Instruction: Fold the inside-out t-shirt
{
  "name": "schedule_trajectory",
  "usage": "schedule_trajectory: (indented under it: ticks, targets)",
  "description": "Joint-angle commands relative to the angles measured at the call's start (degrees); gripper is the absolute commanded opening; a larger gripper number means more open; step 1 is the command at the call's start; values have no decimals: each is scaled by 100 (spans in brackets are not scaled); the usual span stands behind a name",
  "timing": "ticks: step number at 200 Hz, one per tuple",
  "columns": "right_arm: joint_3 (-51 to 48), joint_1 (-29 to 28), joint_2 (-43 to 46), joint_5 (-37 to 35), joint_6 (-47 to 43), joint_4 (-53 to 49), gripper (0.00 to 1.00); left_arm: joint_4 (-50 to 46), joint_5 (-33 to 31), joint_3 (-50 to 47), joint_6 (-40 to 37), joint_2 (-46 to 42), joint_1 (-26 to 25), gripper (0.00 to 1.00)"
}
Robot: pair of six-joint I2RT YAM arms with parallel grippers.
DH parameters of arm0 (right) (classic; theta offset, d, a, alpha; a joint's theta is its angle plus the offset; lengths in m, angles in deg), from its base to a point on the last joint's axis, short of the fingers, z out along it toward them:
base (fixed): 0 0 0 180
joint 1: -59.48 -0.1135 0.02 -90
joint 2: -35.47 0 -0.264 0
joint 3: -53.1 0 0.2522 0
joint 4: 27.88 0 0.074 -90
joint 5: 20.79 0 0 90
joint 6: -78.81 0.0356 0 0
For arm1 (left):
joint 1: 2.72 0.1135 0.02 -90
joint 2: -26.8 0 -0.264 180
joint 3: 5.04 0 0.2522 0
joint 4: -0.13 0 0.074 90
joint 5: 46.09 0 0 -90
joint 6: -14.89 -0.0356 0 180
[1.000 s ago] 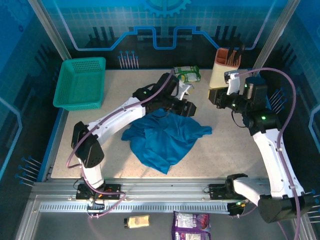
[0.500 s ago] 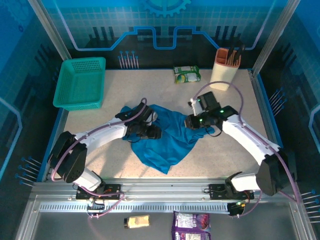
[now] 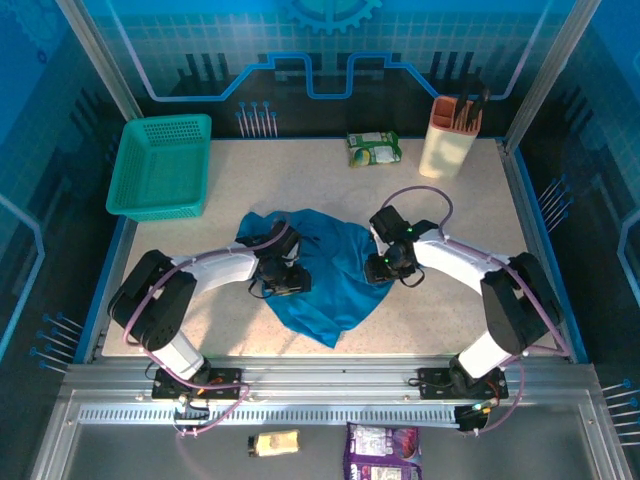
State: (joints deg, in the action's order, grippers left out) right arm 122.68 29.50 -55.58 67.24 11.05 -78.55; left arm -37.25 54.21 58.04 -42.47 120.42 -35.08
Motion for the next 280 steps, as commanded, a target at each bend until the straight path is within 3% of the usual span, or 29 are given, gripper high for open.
schedule_trajectory:
  ticks: [1,34,149,166,197,223,254,280]
  targets:
    - [169,-4,-120,-186,88,27,30,40,153,-188,-70,130,47,41]
    - [206,149,53,-197,115,75,0,44,306,-362,46,-76,40,43]
    - [189,487,117,-56,105,189,0,-86,876,-889,216,-699,-176,46]
    - [221,583,161,-29,88,195,0,203,1033,-950,340,-596,-178,38]
    - [251,984,500,-39,15,82,0,499,847,-855,395,-611,-123,11]
    - [27,1707,1187,105,52,-11,0,271,646,-144,-51,-510,249,1]
    - [-264,2555,2364,212,94,-408,0,-490,481,1478,-947,39,519,0]
    - [-316,2796,3338,-18,119,-971,0,-1018,630,2974,-1613,514,540,0]
